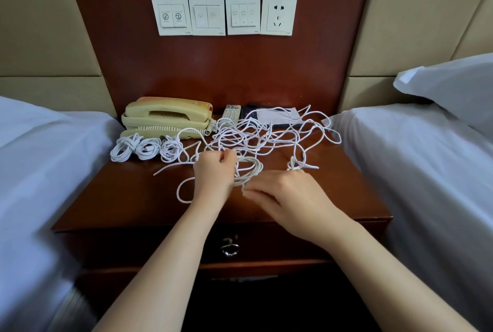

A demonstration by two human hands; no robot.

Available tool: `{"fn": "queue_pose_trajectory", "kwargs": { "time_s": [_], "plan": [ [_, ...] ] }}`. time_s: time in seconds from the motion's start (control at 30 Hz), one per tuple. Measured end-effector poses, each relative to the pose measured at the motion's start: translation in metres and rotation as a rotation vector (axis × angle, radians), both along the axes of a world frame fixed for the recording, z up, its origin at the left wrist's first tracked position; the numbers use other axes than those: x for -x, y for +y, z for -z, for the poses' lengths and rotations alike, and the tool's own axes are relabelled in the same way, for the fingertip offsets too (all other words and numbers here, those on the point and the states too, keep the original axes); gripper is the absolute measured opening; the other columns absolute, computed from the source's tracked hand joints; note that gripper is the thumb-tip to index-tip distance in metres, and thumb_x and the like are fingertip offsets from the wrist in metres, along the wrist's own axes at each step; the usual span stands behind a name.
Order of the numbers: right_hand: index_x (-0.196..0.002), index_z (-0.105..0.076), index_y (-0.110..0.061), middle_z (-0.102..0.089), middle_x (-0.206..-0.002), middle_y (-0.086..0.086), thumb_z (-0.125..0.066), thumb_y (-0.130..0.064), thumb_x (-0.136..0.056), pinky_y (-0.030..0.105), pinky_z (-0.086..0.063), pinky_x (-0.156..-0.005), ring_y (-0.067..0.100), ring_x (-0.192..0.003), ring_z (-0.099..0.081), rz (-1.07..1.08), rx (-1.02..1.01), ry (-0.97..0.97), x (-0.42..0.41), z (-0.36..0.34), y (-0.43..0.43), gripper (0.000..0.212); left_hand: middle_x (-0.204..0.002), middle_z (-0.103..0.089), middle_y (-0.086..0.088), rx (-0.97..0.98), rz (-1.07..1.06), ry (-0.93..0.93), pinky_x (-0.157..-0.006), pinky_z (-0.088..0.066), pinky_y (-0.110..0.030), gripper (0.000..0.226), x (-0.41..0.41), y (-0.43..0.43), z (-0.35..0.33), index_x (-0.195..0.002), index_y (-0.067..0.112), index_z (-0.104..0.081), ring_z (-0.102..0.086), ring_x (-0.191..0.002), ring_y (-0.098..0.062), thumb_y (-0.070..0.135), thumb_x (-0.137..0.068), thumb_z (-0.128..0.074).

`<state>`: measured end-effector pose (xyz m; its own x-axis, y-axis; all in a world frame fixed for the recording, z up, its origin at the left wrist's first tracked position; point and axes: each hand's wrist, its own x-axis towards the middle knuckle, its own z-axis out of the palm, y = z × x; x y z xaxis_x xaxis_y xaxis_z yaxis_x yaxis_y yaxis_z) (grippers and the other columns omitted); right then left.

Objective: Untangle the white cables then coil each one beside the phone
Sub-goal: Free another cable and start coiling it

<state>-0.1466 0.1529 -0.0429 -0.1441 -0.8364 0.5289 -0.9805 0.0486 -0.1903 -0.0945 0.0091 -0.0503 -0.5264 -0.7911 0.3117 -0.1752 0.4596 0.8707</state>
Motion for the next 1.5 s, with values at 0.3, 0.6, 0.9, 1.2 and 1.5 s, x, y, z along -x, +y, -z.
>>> {"fn": "queue_pose_trajectory", "kwargs": {
  "time_s": [0.3, 0.6, 0.9, 1.2, 1.5],
  "plan": [
    [-0.072, -0.064, -0.025, -0.057, -0.061, -0.011, -0.057, -0.036, -0.086, 0.029, -0.043, -0.055, 0.005, -0.057, -0.05, 0.107, 0.201, -0.255, 0.013, -0.005, 0.006, 0.019, -0.05, -0.034, -0.003, 0.089, 0.391, -0.116, -0.052, -0.028, -0.029, 0.042, -0.001, 0.017, -0.001, -0.047, 0.015, -0.037, -0.03, -0.051, -0.017, 0.01, -0.087, -0.048],
    [-0.05, -0.048, -0.02, -0.034, -0.047, -0.004, -0.061, -0.034, -0.087, 0.02, -0.022, -0.046, 0.009, -0.047, -0.028, -0.049, 0.215, -0.846, 0.03, -0.014, 0.009, 0.041, -0.042, -0.029, -0.001, -0.417, 0.695, 0.102, -0.038, -0.022, -0.013, 0.044, -0.012, 0.033, -0.018, -0.053, 0.006, -0.039, -0.023, -0.033, -0.009, 0.007, -0.097, -0.04],
    [-0.086, -0.062, -0.015, -0.063, -0.07, 0.003, -0.042, -0.034, -0.096, 0.039, -0.045, -0.062, 0.019, -0.066, -0.058, 0.199, -0.006, -0.235, 0.011, -0.002, 0.002, 0.029, -0.039, -0.04, 0.001, -0.714, 0.458, 0.429, -0.034, -0.015, -0.013, 0.043, -0.016, 0.037, -0.025, -0.054, 0.005, -0.053, -0.026, -0.026, -0.005, 0.016, -0.095, -0.049],
    [-0.088, -0.046, -0.022, -0.064, -0.083, 0.008, -0.036, -0.035, -0.1, 0.035, -0.034, -0.06, 0.038, -0.081, -0.059, 0.156, -0.157, 0.013, -0.014, -0.009, -0.006, 0.021, -0.053, -0.044, -0.006, -0.573, -0.021, 0.403, -0.045, -0.031, -0.024, 0.034, -0.004, 0.013, -0.011, -0.055, 0.011, -0.042, -0.038, -0.05, -0.018, 0.011, -0.088, -0.048],
    [-0.076, -0.058, -0.018, -0.058, -0.064, -0.004, -0.036, -0.038, -0.096, 0.033, -0.038, -0.042, 0.027, -0.054, -0.056, 0.096, 0.151, 0.145, -0.007, -0.008, -0.004, 0.036, -0.05, -0.012, 0.002, 0.234, -0.027, 0.177, -0.047, -0.011, -0.028, 0.047, -0.007, -0.006, -0.014, -0.049, 0.016, -0.019, -0.016, -0.049, -0.015, 0.003, -0.08, -0.052]
  ]
}}
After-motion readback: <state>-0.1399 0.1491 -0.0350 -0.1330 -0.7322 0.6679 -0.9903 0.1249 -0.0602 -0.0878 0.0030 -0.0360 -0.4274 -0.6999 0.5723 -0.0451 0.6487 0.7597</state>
